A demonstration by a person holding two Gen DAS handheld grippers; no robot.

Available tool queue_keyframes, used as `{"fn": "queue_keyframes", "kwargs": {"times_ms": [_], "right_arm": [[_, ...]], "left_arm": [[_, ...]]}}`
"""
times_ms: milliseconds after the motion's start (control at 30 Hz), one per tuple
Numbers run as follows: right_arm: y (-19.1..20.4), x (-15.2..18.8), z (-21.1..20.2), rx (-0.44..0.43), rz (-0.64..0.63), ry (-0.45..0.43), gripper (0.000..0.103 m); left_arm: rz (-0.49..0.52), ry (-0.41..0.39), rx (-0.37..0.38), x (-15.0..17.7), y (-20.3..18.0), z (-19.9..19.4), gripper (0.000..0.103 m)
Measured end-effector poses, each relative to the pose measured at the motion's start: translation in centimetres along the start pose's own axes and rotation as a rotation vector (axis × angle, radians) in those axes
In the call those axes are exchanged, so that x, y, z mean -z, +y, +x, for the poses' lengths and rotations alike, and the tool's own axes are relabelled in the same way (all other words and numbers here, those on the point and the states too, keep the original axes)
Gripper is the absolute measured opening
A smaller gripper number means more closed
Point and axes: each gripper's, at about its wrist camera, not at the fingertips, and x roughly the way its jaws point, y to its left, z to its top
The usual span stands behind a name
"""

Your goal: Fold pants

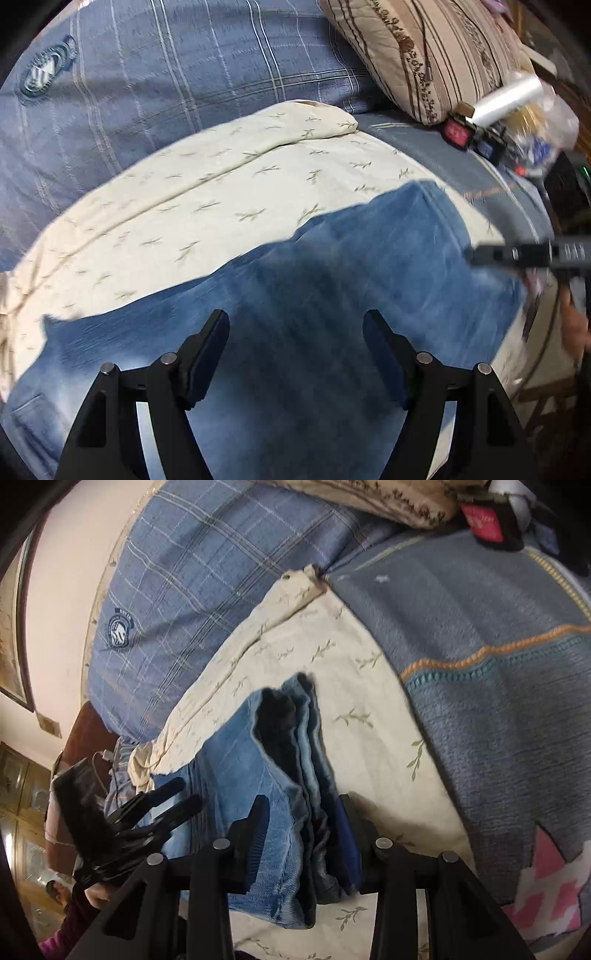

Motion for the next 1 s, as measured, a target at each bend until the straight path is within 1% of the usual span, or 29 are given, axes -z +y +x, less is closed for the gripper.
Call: {"fn": "queue_keyframes", "kwargs": {"times_ms": [67,133,167,200,233,267,333,400,433,500,600,733,833,1000], "right_arm": [[0.3,0.0,0.0,-0.001,-0.016,-0.009,0.041],[1.0,0.0,0.3,0.019,-0.046,-0.012,0.041],[1.4,0.0,0.4,0.040,-0.064,-0.011,0.038],[2.0,0.1,0.5,0.064,-0.084,-0.010,0.028],[2.5,0.1,0.7,0.073,-0.098,0.002,0.015],[2.7,0.1,0.9,0.066,-0.091,0.018,0.011],[3.8,0.1,1.0,0.101,-0.108,0.020,0.010],[4.7,0.2,0.7,0.107,-0.126,0.010,0.009],[5.3,0.2,0.4,0.097,-0.129,0.000,0.009],[6.6,0.2,-0.2,0.074,-0.144,-0.019,0.009],[8.7,0.5,-1.1,0.054,-0.168,-0.043,0.009],[12.2,1.1,-1.6,0.025,-0.200,-0.069,0.009],[15.6,1.8,-1.2,0.023,-0.242,-0.069,0.009],[21.3,3.1,0.8,0.035,-0.309,-0.043,0.009]], "left_arm": [[-0.023,0.013,-0.005,0.9,0.9,-0.6,0.075],[-0.073,0.068,-0.035,1.7,1.9,0.1,0.075],[-0.090,0.081,-0.038,2.0,2.3,0.4,0.075],[-0.107,0.097,-0.040,2.3,2.7,0.9,0.075],[-0.121,0.123,-0.043,2.6,2.9,1.6,0.075],[-0.131,0.140,-0.040,2.8,3.1,2.0,0.076],[-0.132,0.139,-0.035,2.6,3.1,1.9,0.076],[-0.150,0.148,-0.010,2.5,3.6,1.4,0.076],[-0.167,0.138,0.003,2.5,3.9,0.9,0.076],[-0.195,0.094,0.028,2.6,4.9,-0.7,0.076],[-0.217,0.062,0.018,3.1,6.5,-3.0,0.076],[-0.265,0.012,0.038,4.4,8.9,-6.0,0.076],[-0.290,-0.015,0.026,5.9,10.6,-7.8,0.076],[-0.372,-0.055,0.023,9.1,13.9,-10.5,0.076]]}}
